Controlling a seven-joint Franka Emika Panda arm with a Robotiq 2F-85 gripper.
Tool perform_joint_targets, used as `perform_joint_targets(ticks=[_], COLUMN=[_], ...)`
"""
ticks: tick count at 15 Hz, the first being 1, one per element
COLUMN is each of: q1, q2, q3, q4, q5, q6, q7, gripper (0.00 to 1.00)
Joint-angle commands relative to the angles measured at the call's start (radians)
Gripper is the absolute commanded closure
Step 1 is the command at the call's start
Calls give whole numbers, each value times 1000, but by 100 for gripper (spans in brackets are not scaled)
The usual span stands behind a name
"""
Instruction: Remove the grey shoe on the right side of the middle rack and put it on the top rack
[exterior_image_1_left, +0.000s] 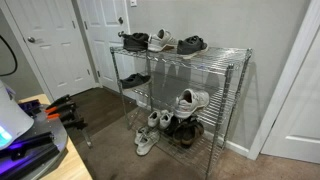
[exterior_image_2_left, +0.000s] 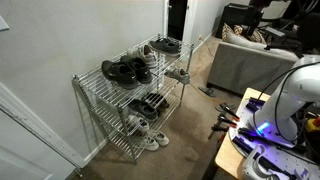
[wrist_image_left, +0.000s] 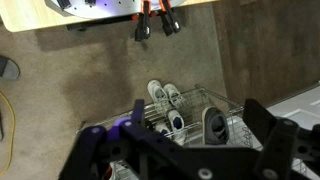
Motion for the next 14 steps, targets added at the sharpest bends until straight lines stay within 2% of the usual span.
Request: perform_joint_targets(ticks=[1, 7, 9, 14], q1=[-33, -33, -37, -55], q2=[7, 15, 58, 199], q3=[21, 18, -3, -35], q4=[3, -2, -25, -126], q5=[14, 16, 24, 26], q6=[-4, 7, 95, 448], q7=[-19, -23, -35, -55], gripper=[0, 0, 0, 0])
